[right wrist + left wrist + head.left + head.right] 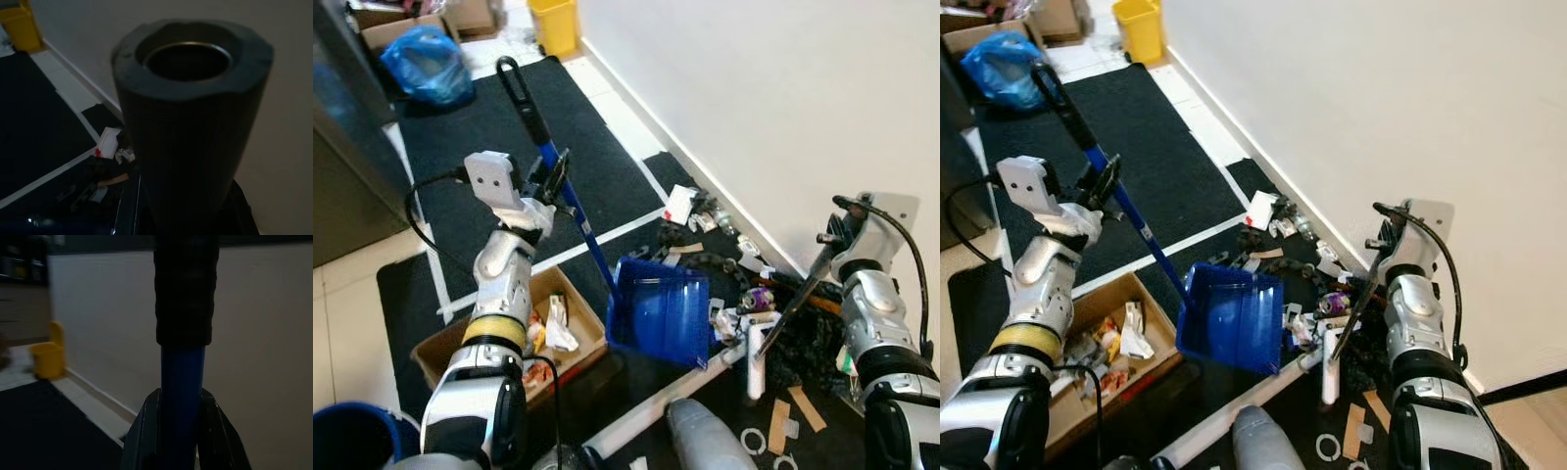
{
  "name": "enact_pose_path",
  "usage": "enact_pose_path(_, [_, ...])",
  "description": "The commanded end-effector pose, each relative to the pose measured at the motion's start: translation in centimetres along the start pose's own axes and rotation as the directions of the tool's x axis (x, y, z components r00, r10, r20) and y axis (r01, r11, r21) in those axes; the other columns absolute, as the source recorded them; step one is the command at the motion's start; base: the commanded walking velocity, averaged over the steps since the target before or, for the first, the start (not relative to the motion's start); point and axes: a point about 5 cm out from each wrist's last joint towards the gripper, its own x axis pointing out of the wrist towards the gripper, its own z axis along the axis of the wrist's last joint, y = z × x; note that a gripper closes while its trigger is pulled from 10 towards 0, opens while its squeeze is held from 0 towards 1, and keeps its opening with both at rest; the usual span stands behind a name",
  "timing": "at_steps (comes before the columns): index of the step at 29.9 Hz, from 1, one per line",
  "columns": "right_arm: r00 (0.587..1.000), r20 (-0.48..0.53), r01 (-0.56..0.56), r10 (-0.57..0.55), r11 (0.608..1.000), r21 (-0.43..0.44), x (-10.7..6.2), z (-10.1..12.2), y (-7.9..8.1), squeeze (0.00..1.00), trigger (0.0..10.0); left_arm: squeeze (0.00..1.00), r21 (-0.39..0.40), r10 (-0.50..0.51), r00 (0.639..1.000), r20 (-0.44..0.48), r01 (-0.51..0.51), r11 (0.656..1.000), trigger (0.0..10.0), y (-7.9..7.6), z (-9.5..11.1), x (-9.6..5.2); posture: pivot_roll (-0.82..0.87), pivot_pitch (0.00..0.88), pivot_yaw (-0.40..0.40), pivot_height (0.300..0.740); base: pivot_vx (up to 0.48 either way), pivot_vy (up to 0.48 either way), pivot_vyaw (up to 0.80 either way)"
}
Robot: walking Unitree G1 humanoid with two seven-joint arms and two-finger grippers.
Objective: Sweep floor
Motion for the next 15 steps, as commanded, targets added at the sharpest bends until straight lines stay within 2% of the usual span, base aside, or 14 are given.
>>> enact_pose_path(1, [0.997, 0.080, -0.003, 0.001, 1.000, 0.019, 0.8, 2.3, -0.4, 0.00, 10.0, 0.00, -0.008, -0.030, 1.000, 0.006, 0.030, 1.000, 10.0, -0.7, -0.1, 0.0, 0.08, 0.025, 0.012, 0.740, 0.000, 0.000, -0.80])
enact_pose_path(8, [0.999, 0.047, 0.025, -0.024, 0.999, -0.028, 1.0, 2.5, -1.2, 0.00, 10.0, 0.00, -0.018, -0.047, 0.999, -0.013, 0.047, 0.999, 10.0, -1.2, -0.7, -0.1, 0.08, 0.021, 0.011, 0.740, 0.000, 0.000, -0.80])
enact_pose_path(15, [0.998, -0.035, 0.054, -0.056, 0.997, -0.056, 0.6, 1.1, -2.0, 0.00, 10.0, 0.00, -0.033, -0.061, 0.997, -0.052, 0.060, 0.998, 10.0, -1.8, -1.6, -0.5, 0.08, 0.028, 0.010, 0.740, 0.000, 0.000, -0.80])
